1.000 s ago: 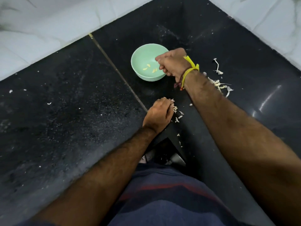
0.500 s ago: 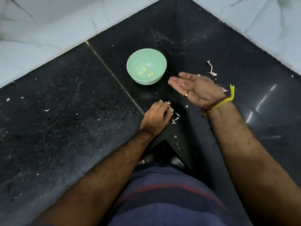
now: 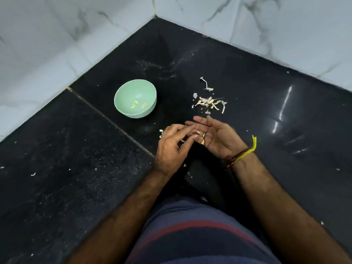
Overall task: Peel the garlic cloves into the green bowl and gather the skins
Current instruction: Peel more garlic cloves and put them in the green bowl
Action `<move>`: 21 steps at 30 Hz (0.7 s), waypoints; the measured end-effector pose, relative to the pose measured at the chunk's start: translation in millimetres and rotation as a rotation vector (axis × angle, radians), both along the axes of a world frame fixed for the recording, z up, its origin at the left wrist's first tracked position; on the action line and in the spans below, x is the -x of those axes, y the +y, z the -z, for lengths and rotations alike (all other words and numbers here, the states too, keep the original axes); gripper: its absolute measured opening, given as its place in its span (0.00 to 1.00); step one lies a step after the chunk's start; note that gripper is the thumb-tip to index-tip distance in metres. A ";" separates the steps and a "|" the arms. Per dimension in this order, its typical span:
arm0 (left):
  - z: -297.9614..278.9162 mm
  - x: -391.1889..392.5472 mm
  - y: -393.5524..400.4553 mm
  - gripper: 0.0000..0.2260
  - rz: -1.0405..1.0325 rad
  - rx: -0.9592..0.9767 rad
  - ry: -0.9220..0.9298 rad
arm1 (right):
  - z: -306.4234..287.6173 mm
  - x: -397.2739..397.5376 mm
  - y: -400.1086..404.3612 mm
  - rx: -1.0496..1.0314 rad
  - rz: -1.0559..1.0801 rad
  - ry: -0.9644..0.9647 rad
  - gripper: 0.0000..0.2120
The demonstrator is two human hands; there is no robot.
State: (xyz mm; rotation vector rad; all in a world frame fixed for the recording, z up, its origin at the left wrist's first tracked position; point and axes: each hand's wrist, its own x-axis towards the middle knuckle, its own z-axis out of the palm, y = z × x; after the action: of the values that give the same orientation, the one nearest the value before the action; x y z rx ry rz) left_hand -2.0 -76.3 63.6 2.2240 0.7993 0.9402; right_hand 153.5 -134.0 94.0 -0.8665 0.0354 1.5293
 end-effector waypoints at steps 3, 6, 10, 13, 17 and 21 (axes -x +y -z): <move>0.2 -0.9 -5.1 0.10 -0.008 -0.016 0.024 | -2.5 3.3 -0.1 0.012 -0.034 -0.029 0.26; -0.5 0.9 -5.6 0.06 0.003 0.006 0.026 | -5.2 6.1 -1.0 0.035 -0.064 -0.054 0.30; -2.3 3.0 -7.3 0.01 0.011 0.039 0.093 | -4.0 10.7 -0.5 0.048 -0.079 -0.001 0.32; -1.0 7.0 -6.0 0.03 -0.051 0.001 0.165 | -3.0 18.7 4.5 0.016 -0.111 -0.060 0.29; 3.8 12.7 1.3 0.05 -0.212 0.008 0.205 | 4.0 23.0 26.3 -0.016 -0.002 -0.541 0.14; 15.9 17.6 14.2 0.12 -0.305 0.024 0.328 | 16.8 -7.6 33.9 0.184 0.088 -1.193 0.13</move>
State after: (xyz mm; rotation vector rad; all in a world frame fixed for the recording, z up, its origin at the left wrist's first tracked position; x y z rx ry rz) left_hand -19.6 -62.1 47.7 2.3070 1.3211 0.6995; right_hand 161.0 -100.0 77.3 -1.7734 -0.6478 0.7415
